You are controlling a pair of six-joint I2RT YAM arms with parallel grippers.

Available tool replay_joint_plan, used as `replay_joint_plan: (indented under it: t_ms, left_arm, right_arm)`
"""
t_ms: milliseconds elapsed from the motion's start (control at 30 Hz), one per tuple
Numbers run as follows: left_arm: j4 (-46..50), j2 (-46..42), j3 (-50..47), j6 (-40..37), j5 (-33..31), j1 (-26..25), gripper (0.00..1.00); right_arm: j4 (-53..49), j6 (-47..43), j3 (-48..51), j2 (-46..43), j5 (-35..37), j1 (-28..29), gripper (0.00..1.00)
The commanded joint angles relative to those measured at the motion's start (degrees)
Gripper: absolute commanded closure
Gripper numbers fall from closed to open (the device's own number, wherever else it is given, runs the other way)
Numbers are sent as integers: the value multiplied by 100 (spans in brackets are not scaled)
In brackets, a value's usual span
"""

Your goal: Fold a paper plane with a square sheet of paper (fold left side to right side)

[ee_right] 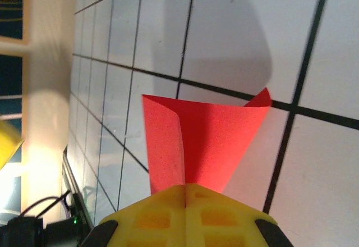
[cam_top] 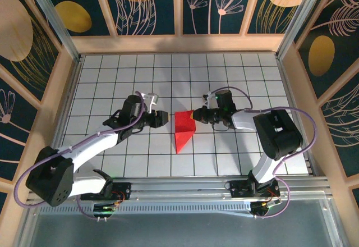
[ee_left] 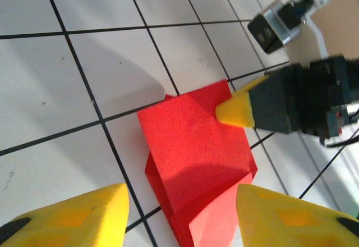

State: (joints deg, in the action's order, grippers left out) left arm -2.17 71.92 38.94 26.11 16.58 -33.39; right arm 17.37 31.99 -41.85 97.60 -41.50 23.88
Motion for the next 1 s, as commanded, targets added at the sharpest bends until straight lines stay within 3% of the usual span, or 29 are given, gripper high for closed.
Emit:
replay_joint_plan:
  t_ms: [0,200,433,733,967]
  left_arm:
    - [897,-152,342,-464,-837,-436,49]
    - [1410,33,675,-449,-1843,-1429,51]
    - [1823,1056,1425,-495,-2572,-2498,50]
    - [2108,2085,2085,-478,-3136,-3080,45]
    - [2374,2590,2328,-395,-3612,-3200,42]
  right_arm:
    - [-645,255,-281,-159,325,-7,100]
    - [-1618,471,-680,27,456,-22,100]
    - [-1777,706,-752,8,550,-17,100]
    - [-2001,695,-827,10,704,-21,100]
    - [-1974,737,-816,41,704,-15,100]
